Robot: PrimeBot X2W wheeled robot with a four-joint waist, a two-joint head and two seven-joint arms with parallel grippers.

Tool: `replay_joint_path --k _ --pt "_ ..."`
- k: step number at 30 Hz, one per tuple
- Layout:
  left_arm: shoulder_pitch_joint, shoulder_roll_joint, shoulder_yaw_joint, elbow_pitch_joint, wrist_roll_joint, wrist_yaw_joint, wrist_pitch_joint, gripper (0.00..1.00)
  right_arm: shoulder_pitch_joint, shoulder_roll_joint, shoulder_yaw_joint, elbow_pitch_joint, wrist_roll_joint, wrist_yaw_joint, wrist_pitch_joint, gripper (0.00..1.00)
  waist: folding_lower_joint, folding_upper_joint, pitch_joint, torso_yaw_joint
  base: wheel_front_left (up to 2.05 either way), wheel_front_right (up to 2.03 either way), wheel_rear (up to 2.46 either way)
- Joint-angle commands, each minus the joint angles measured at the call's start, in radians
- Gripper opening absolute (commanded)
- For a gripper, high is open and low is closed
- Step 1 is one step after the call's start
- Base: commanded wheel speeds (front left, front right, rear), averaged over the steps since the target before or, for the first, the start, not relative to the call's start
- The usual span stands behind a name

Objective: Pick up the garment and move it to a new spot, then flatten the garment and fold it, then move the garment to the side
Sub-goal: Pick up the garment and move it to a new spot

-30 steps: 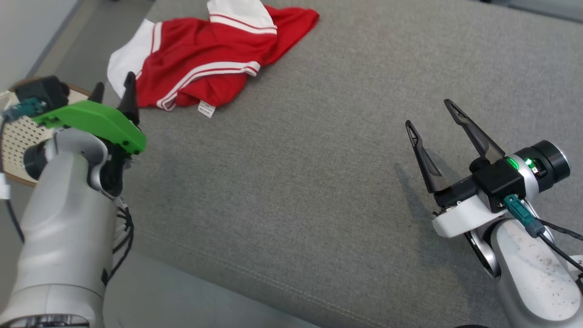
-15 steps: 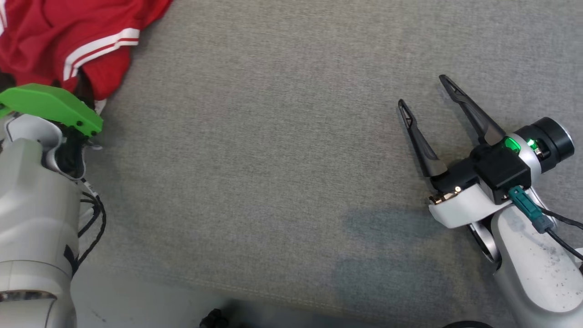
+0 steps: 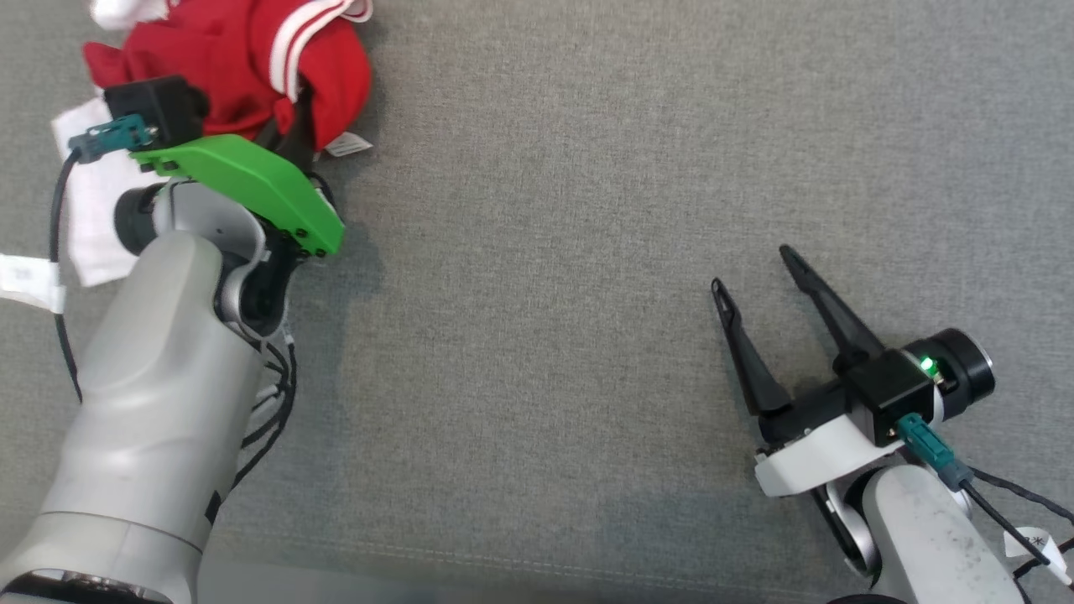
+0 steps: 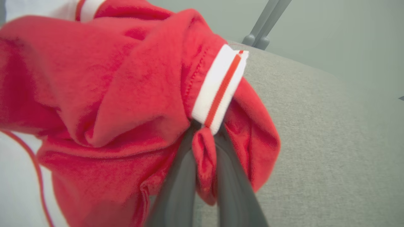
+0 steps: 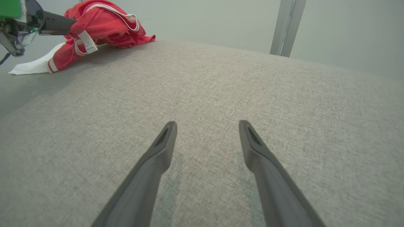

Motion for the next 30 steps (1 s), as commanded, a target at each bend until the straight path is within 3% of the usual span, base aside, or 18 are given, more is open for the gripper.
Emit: replay_joint_path --k 1,8,17,22,28,30 --pt "0.029 0.008 -0.031 -0.045 -0.022 -0.003 0.006 0.0 0.023 0.014 0.003 0.005 0.007 -0.002 0.001 1.0 -0.0001 0.0 -0.149 -0.011 0.0 0.0 0.0" --pt "0.126 -0.038 -0.204 -0.283 -0.105 -0.003 0.082 0.0 0.09 0.076 0.007 0.012 0.041 -0.002 0.001 1.0 -0.0001 0.0 -0.28 -0.119 0.0 0.0 0.0" --pt "0.207 -0.118 -0.384 -0.411 -0.13 -0.001 0.197 0.0 0.121 0.104 -0.013 0.008 0.054 -0.002 0.001 1.0 -0.0001 0.0 -0.294 -0.295 0.0 0.0 0.0" --pt "0.217 -0.134 -0.476 -0.359 -0.048 0.034 0.171 0.0 0.147 0.108 -0.03 0.014 0.056 -0.002 0.001 1.0 -0.0001 0.0 -0.294 -0.364 0.0 0.0 0.0" --pt "0.261 -0.143 -0.523 -0.129 0.002 0.056 0.104 0.0 0.162 0.108 -0.017 0.017 0.091 -0.002 0.001 1.0 -0.0001 0.0 -0.297 -0.413 0.0 0.0 0.0" --pt "0.277 -0.147 -0.516 -0.067 -0.014 0.049 0.069 0.46 0.165 0.108 -0.019 0.017 0.098 -0.002 0.001 1.0 -0.0001 0.0 -0.298 -0.415 0.0 0.0 0.0"
